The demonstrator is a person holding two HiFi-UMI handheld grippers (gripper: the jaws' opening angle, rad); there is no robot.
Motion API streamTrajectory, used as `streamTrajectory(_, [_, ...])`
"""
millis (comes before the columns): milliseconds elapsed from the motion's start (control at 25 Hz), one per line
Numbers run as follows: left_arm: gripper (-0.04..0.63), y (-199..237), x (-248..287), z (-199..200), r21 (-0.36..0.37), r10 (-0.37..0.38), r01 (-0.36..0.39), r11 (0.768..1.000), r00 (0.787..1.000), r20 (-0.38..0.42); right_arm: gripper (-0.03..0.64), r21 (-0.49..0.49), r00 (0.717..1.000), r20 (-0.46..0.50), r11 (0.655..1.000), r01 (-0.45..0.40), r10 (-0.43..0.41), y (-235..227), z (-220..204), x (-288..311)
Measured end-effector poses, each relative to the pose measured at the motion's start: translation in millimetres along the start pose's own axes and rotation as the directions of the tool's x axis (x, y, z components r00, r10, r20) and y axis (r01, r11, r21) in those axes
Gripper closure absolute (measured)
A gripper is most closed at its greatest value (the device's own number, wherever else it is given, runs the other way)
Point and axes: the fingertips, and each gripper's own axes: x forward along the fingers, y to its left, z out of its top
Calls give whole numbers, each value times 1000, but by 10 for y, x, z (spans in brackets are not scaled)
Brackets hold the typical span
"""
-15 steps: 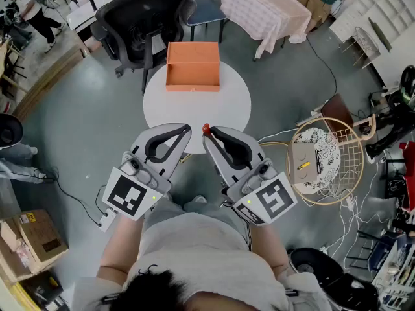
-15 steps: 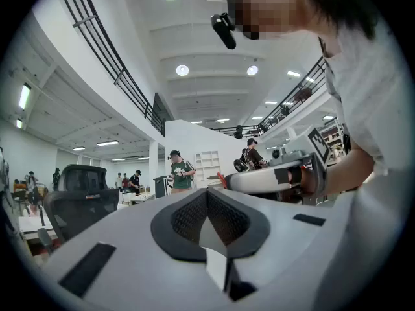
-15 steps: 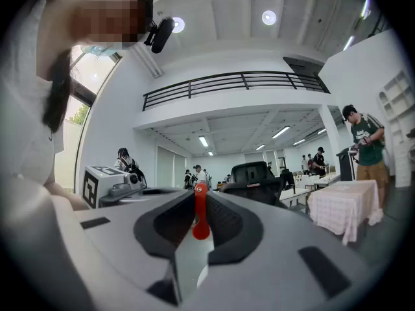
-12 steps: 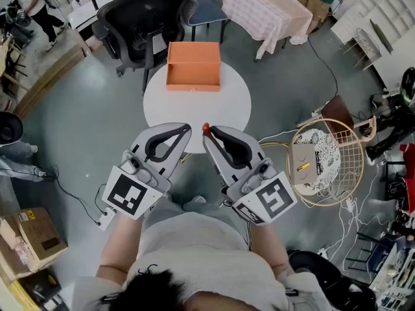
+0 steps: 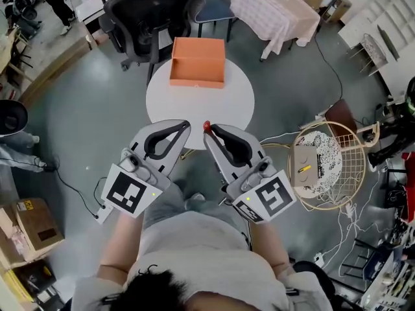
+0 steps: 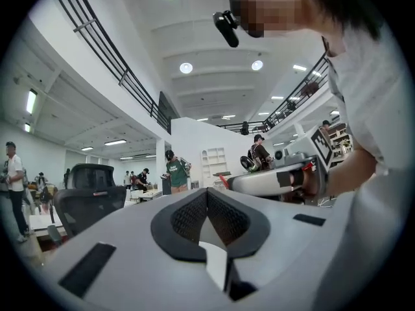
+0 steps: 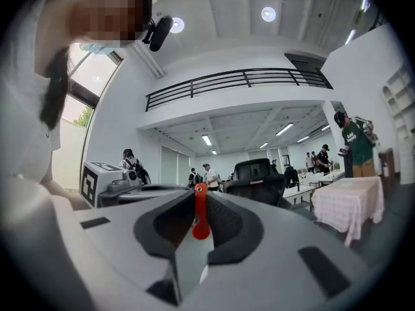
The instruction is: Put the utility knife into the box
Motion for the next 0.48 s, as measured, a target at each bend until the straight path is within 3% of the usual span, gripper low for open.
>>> streamTrajectory(240, [586, 176, 82, -108, -16, -14, 14, 1000, 1000, -8, 558, 14, 999, 1, 999, 35, -35, -135, -50, 155])
streamTrajectory(480, [586, 672, 269, -193, -38, -66, 67, 997, 998, 12, 560, 2, 996, -21, 996, 88, -88, -372, -92, 620])
